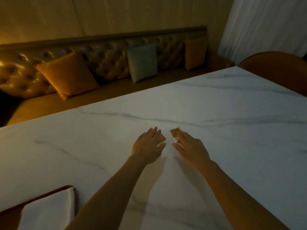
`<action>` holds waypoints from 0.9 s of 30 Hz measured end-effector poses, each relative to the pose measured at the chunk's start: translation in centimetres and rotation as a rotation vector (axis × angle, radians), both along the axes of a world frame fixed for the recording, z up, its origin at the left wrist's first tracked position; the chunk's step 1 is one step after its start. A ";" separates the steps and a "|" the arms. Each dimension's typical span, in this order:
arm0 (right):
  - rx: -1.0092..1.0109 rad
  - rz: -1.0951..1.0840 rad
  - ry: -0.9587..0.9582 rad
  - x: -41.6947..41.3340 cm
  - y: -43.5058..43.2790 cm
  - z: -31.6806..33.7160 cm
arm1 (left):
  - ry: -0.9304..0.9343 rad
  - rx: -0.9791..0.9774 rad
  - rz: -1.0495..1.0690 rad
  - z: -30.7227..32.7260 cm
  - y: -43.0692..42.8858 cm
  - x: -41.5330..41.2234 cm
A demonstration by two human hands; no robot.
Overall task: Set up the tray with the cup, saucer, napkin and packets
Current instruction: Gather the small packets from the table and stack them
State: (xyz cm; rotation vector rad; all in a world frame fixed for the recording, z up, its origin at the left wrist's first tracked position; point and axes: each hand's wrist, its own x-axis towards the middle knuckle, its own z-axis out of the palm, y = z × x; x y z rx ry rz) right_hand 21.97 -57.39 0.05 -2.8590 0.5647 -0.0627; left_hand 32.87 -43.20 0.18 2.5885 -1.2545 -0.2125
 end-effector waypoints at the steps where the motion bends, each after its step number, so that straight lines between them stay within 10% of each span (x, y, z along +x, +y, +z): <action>1: -0.019 0.010 0.011 0.1 -0.3 -0.5 | 0.012 0.021 -0.008 -0.7 -0.5 0.1; 27: 0.083 0.182 0.116 -6.6 5.2 -5.4 | 0.068 0.103 0.045 -4.8 7.7 -9.2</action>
